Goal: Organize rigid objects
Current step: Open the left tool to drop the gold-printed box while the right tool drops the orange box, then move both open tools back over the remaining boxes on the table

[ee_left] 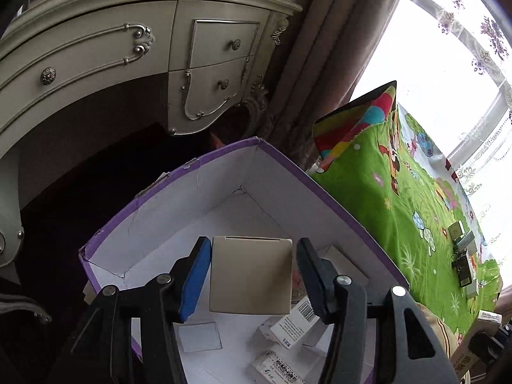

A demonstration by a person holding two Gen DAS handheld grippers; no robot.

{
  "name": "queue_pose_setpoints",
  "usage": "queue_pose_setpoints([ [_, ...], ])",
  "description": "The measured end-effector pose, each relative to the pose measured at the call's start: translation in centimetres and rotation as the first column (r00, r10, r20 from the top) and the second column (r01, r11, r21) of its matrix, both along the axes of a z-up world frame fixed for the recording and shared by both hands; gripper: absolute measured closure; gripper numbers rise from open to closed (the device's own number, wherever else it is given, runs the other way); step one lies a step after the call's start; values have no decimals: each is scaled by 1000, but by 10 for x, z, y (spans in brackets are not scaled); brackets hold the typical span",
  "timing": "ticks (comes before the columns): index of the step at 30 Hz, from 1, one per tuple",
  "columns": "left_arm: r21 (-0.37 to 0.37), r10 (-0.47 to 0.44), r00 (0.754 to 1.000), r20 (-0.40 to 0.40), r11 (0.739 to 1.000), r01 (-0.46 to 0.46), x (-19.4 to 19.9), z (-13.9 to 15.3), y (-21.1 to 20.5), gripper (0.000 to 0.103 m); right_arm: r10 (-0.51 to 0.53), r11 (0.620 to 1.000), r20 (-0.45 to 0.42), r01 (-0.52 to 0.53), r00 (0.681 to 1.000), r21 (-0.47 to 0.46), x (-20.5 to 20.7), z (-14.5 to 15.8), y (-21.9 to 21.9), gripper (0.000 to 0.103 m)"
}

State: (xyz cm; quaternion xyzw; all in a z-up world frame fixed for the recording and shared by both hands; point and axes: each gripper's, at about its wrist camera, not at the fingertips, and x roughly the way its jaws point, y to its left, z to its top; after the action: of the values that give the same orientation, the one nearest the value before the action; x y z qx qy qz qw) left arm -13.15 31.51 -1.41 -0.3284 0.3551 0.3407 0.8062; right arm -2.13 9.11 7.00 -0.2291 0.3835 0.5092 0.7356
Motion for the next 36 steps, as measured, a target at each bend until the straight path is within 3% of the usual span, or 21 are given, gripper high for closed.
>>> queue_pose_setpoints([
  [4, -15, 32, 999, 14, 999, -32, -8, -2, 6, 38, 69, 997, -15, -70, 997, -22, -17, -6, 20, 82],
  [6, -16, 36, 999, 18, 999, -36, -10, -2, 7, 38, 95, 995, -26, -95, 995, -35, -24, -10, 26, 67],
  [8, -19, 37, 999, 25, 999, -36, -10, -2, 8, 38, 112, 993, -31, -113, 993, -34, -30, -13, 28, 45],
  [10, -20, 36, 999, 26, 999, -35, -10, -2, 8, 37, 114, 993, -27, -115, 993, -36, -32, -15, 28, 40],
  [23, -19, -24, 1000, -7, 1000, 24, 7, -3, -6, 37, -50, 998, -10, 50, 999, -22, 17, -11, -19, 31],
  [26, -85, -96, 994, -53, 992, 92, 19, -16, -13, 28, -91, 996, -16, 91, 996, -10, 31, -9, -33, 30],
  [29, -114, -172, 973, -153, 981, 156, 29, -31, -26, 28, -123, 992, -27, 123, 992, 4, 42, -8, -45, 29],
  [31, -157, -224, 960, -170, 967, 198, 28, -38, -35, 28, -136, 991, -21, 136, 990, 8, 47, -8, -53, 29],
  [33, -156, -274, 942, -192, 957, 246, 25, -36, -45, 28, -139, 990, -10, 139, 990, 8, 51, -8, -61, 28],
  [34, -137, -307, 927, -216, 949, 282, 25, -34, -51, 27, -142, 990, -6, 142, 990, 8, 53, -8, -66, 27],
  [36, -113, -400, 873, -278, 917, 384, 28, -33, -69, 25, -158, 987, -5, 158, 987, 14, 59, -8, -76, 27],
])
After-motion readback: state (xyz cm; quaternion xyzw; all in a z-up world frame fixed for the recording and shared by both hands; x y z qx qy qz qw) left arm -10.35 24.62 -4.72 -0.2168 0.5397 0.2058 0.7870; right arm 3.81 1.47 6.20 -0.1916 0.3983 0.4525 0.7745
